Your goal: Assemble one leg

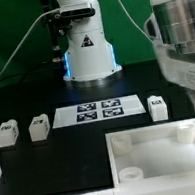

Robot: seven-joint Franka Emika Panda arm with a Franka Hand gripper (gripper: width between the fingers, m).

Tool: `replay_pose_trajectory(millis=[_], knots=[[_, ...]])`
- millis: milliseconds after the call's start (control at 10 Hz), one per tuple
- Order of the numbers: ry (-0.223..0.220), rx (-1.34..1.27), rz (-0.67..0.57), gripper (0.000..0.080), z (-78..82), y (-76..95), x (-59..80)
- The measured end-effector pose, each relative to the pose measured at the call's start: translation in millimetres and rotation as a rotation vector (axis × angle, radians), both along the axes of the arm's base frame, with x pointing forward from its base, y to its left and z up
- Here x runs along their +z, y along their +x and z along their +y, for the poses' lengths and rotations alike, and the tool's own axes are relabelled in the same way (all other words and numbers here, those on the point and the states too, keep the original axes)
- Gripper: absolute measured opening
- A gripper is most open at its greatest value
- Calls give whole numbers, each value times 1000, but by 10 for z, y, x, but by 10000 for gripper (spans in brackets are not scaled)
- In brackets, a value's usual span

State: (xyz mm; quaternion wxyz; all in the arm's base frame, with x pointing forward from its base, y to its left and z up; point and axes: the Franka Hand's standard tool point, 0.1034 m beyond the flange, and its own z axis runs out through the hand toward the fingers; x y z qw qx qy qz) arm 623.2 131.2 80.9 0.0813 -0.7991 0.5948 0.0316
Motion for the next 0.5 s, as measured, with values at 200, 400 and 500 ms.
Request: replay_pose_trajectory(millis=[200,400,500], knots=[[-49,335,-3,642,-57,-4,13],[-64,521,-32,648,-71,18,14],[-67,642,-50,649,-77,19,13]])
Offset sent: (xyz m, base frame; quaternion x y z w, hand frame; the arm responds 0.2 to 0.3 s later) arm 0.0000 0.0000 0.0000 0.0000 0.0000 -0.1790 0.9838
